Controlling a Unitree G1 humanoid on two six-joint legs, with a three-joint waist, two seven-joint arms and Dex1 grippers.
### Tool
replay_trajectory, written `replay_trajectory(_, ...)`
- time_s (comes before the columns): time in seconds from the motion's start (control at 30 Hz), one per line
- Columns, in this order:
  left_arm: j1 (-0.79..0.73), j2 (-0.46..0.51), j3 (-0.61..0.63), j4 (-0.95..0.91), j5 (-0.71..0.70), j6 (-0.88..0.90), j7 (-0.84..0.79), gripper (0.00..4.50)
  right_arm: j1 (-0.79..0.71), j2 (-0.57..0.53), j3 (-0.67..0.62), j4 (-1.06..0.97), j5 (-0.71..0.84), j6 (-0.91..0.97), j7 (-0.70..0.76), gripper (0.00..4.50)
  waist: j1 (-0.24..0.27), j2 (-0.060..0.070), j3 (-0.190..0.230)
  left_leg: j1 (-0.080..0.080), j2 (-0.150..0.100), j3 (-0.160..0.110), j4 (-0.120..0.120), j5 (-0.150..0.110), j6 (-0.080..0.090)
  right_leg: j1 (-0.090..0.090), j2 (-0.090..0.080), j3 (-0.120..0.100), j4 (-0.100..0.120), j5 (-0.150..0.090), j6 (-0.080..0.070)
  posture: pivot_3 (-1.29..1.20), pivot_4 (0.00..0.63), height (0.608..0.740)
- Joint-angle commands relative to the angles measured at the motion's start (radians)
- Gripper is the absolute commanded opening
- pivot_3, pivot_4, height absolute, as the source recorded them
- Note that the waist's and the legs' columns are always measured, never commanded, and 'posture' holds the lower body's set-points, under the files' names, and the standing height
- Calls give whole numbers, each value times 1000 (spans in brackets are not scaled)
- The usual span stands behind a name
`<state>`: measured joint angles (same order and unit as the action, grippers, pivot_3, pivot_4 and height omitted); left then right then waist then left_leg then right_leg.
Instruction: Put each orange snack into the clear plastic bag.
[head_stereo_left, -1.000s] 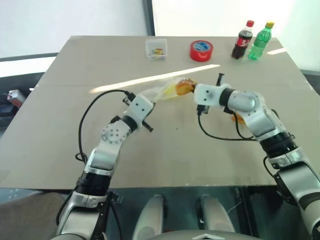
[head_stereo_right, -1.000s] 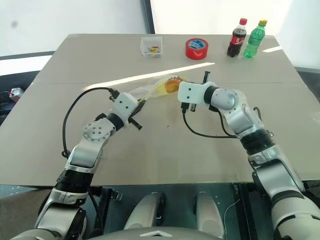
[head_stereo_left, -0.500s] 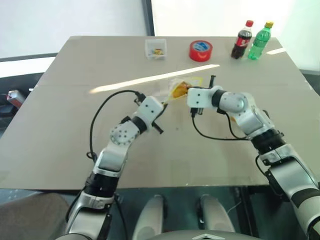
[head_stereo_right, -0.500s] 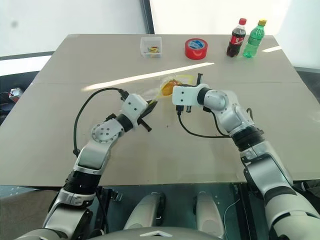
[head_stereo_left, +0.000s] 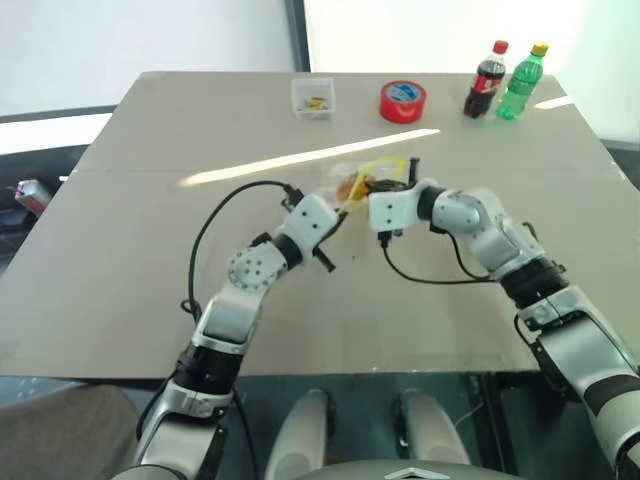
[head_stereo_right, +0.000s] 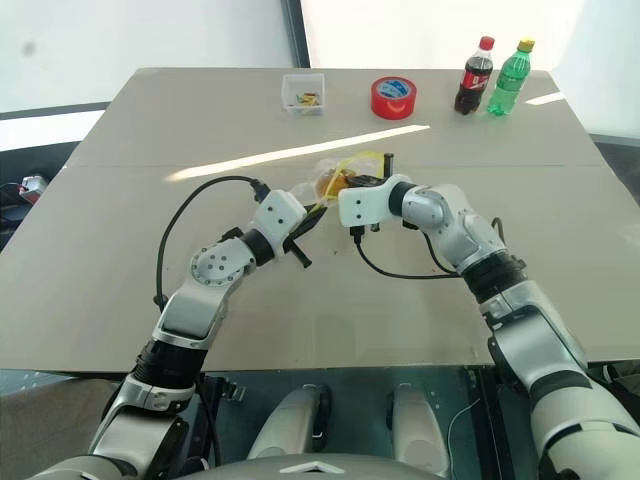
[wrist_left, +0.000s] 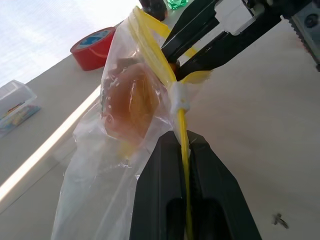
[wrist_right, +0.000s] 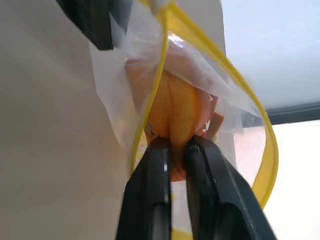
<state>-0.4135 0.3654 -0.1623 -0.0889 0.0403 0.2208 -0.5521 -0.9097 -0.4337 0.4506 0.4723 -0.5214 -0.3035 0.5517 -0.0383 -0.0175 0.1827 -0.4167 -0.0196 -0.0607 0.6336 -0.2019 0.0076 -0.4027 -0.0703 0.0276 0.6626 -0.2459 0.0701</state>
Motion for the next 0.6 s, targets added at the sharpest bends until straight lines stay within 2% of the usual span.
replay_trajectory(0.03, -13, 1, 9, -45, -15, -16, -6, 0, -35, -18, -12, 7, -19, -47, -31, 2199, 0, 0, 0, 0, 0, 0, 0, 0, 0, 0, 0, 0, 0, 0, 0, 0, 150, 740)
replay_trajectory(0.17, -28, -37, 45, -36, -47, 28, 32, 0, -18, -39, -42, -21, 11, -47, -12, 4183, 0, 0, 0, 0, 0, 0, 0, 0, 0, 0, 0, 0, 0, 0, 0, 0, 150, 740)
replay_trajectory(0.2, -31, -45, 54, -35, -52, 41, 42, 0, -13, -49, -48, -34, 20, -47, -1, 4428, 0, 0, 0, 0, 0, 0, 0, 0, 0, 0, 0, 0, 0, 0, 0, 0, 150, 740)
replay_trajectory(0.37, -34, -67, 75, -33, -71, 80, 65, 0, 39, -134, -103, -188, 138, -5, 139, 4428, 4, 0, 0, 0, 0, -1, 0, 0, 0, 0, 0, 0, -1, 0, 0, 0, 150, 740)
replay_trajectory(0.5, -33, -66, 71, -15, -65, 74, 69, 0, 167, -201, -246, -419, 441, 342, 380, 4428, 6, 0, 0, 0, 0, -1, 0, 0, 0, 1, 0, 0, -1, 0, 0, 0, 150, 740)
replay_trajectory(0.6, -31, -69, 67, -5, -63, 69, 71, 0, 234, -295, -314, -450, 522, 486, 469, 4428, 14, 0, 0, 0, 0, -2, 1, 0, 0, 2, -1, -1, -1, 0, 0, 0, 150, 740)
